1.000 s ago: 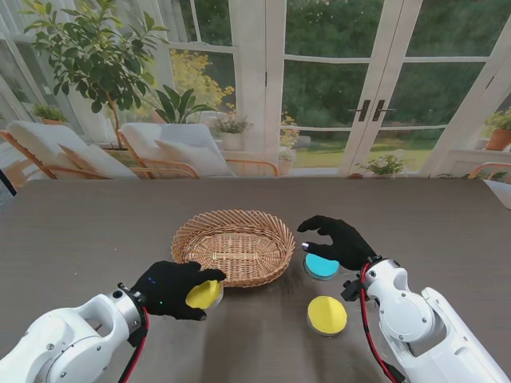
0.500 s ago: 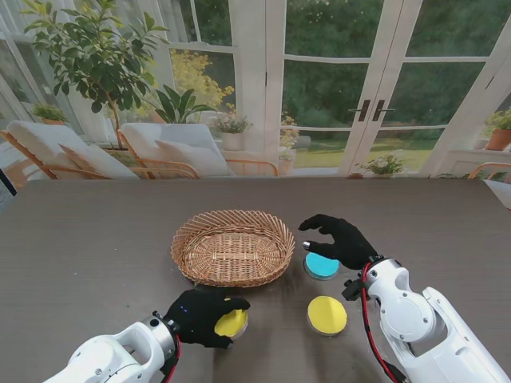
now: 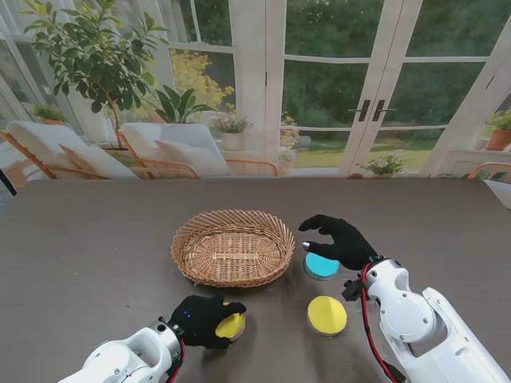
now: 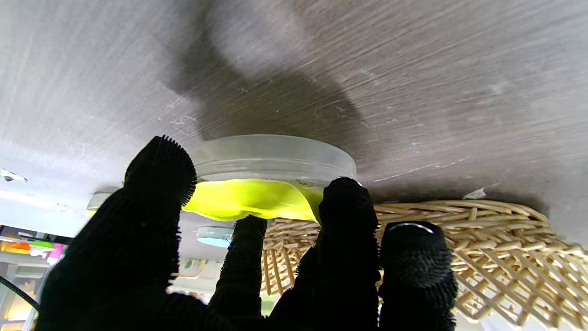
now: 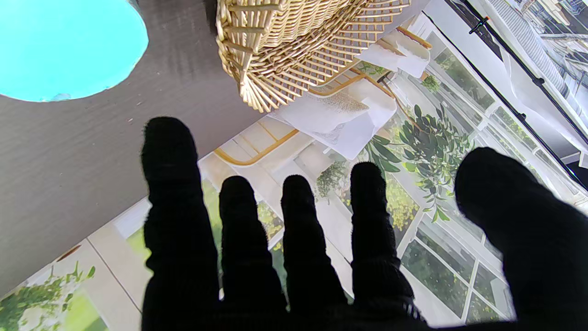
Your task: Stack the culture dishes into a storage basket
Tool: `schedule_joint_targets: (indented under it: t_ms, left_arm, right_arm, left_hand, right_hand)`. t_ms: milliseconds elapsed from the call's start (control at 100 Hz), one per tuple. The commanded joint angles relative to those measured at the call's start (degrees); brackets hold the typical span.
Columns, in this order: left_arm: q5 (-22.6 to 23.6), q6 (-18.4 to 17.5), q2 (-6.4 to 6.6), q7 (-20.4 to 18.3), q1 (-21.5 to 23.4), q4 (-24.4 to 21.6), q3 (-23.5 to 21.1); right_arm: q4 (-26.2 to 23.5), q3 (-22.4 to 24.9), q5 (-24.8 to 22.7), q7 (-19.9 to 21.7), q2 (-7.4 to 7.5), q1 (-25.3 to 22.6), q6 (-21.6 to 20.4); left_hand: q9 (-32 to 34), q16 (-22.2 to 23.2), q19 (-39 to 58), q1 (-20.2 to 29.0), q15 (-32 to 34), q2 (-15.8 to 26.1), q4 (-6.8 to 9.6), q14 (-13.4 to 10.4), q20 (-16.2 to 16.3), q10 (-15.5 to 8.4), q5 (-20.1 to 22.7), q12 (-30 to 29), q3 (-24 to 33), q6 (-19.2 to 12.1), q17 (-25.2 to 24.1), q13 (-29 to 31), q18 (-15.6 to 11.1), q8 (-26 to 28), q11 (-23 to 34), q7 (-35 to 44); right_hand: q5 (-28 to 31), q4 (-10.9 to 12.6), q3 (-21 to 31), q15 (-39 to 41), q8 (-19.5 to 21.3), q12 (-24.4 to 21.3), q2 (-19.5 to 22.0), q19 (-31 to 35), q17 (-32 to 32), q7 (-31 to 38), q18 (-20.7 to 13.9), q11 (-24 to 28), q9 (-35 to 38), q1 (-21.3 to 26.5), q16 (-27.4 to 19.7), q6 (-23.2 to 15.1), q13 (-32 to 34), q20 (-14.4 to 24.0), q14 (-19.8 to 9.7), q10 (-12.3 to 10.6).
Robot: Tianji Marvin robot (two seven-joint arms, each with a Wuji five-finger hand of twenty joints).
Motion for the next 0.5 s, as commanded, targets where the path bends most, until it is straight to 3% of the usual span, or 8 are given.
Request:
schedule_joint_targets:
  t_ms: [0,150,490]
  left_arm:
    - [-0.6,0.3,-0.31,-1.3,-0.5,0.3,0.3]
    - [-0.9,0.1,-0.17,-2.7,-1.1,0.3,0.7]
    - [-1.2,-0.7,0.15,-6.0,-0.9,-0.9,0.3]
  right_arm:
    - [-0.5,-0.2,-0.2,0.9,-0.16,-0.4,-0.1]
    - [-0.5,-0.1,-0.1,0.9,-0.16,-0.4,-0.1]
    - [-0.6,-0.1,0.0,1.0,-0.15,-0.5,0.0]
  left_hand:
    - [0.1,-0.3,3.0,4.4,0.6,4.8,2.50,-0.5,-0.6,-3.1,0.9,0.9,2.6,-0.9,-0.5,0.3,-0.2,0.5,2.5,2.3]
    - [-4.8,-0.6,2.4,3.3,-0.7,5.4,2.44,-0.3,-0.2,-2.4,-0.9,-1.1,0.1,-0.2,-2.2,-2.1,-1.8,-1.3,0.3,0.3]
    - [-10.9,-0.9,1.4,2.0,-2.3,5.1,2.45,-0.8,0.2,-1.5,-4.4,-3.2,-2.1,1.7,-4.6,-4.8,-2.6,-3.3,-2.0,-2.0]
  right_hand:
    - [0.5,1.7,-0.4,-0.2,0.0,-0.3,0.7,-1.5,-30.6,-0.3,0.7,-0.5,-0.3,-0.2,-0.4,-0.3,-0.7,1.8,-0.6,0.9]
    - [0.5,1.7,-0.3,-0.1,0.0,-0.3,0.6,-1.5,-30.6,-0.3,0.7,-0.5,-0.3,-0.2,-0.4,-0.3,-0.7,1.8,-0.6,0.8]
    - [0.5,1.6,-0.3,-0.1,0.0,-0.3,0.5,-1.6,-30.6,-0.3,0.7,-0.5,-0.4,-0.1,-0.4,-0.2,-0.6,1.8,-0.5,0.8]
